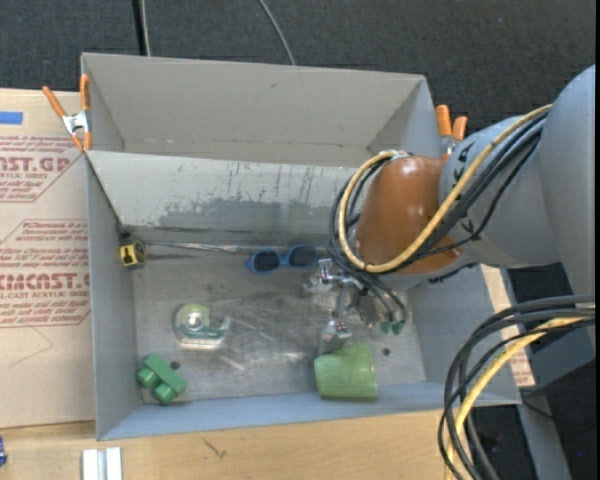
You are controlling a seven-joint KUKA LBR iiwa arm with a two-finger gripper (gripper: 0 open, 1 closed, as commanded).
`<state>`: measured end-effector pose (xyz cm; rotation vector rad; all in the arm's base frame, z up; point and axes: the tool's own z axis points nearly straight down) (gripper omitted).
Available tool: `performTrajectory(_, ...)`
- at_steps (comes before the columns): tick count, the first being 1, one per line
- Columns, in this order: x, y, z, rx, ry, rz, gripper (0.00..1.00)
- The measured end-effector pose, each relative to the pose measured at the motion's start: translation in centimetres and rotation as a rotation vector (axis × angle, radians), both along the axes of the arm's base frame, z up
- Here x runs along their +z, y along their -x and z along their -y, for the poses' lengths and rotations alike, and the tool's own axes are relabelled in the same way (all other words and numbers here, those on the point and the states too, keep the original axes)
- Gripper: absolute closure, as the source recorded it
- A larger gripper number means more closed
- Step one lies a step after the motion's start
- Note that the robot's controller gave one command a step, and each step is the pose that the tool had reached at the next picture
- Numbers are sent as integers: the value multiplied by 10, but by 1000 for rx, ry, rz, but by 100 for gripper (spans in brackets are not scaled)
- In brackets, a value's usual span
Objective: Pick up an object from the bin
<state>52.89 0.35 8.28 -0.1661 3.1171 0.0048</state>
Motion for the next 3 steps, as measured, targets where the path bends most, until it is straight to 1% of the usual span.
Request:
performTrajectory(1, -10, -15, 35, -38, -2, -13, 0)
performTrajectory(2, -6, -7, 14, -148, 3, -11, 0)
performTrajectory(3, -9, 33, 59, -347, -2, -3, 0)
